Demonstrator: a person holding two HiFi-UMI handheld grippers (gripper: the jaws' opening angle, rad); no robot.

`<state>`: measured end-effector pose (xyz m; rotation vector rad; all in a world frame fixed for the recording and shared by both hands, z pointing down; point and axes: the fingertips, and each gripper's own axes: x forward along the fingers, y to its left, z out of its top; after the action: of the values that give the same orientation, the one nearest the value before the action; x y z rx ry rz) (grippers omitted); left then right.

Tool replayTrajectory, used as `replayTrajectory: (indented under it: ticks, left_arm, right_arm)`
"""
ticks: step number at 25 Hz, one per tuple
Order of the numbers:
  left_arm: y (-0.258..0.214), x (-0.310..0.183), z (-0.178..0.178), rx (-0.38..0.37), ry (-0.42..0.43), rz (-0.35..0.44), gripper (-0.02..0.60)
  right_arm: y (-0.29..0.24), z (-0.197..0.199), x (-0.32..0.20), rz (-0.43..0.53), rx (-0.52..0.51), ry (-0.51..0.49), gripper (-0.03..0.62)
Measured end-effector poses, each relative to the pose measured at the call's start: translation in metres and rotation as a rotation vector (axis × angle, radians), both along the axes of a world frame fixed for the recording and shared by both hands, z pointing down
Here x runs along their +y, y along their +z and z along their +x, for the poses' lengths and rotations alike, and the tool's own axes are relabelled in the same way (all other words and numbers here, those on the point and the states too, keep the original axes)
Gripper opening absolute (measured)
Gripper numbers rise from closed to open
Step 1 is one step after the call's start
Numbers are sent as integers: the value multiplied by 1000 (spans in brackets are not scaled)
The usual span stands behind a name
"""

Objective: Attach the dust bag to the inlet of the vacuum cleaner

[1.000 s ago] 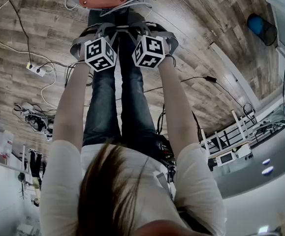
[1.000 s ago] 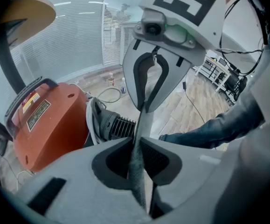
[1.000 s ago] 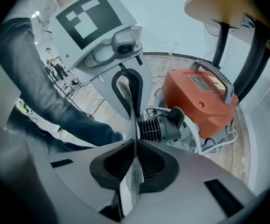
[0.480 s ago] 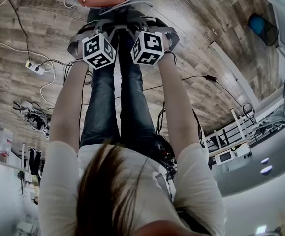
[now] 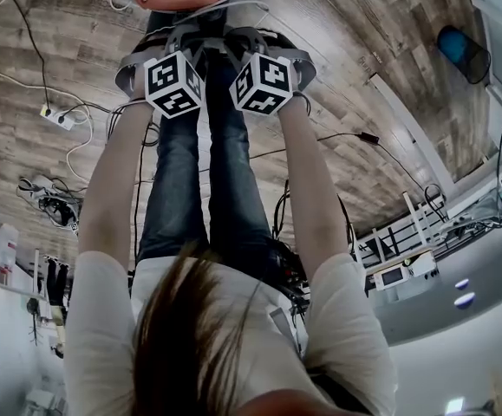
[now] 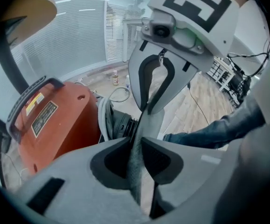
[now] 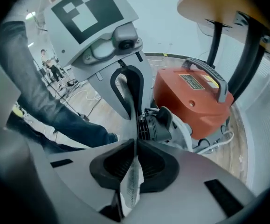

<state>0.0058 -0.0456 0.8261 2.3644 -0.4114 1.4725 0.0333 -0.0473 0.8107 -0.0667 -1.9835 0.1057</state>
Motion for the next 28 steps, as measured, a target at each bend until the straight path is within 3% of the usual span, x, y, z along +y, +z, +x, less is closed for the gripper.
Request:
replayTrajectory:
  ticks: [4,7,9,13,16,19,24,28]
  left_arm:
    - [2,7,-4,50,-196,-26,64]
    - [4,7,-6,65,-274,-33,64]
    - [4,5,-5,58,-268,-31,64]
    - [5,-4,2,36,-183,-48,72]
    - [5,-9,4,35,-164,-81,77]
    - [5,-10,2,50,-180,-84,78]
    - [6,-6,-6,87,-317,-102,78]
    - [6,-7,-7,83,-322,-88,80]
  right_arm:
    - [1,-4,-2,38,41,-199,32]
    - [2,-8,-6,63,59,-279,34]
    - [3,-7,-8,66,57,-242,35]
    - [4,2,-11,54,42,-36,37]
    - [7,3,-13,50,46,44,40]
    - [7,1,-15,58,46,16,40]
    - [7,-8,-17,76,61,-137,43]
    - [6,-9,-19,77,50,-85,44]
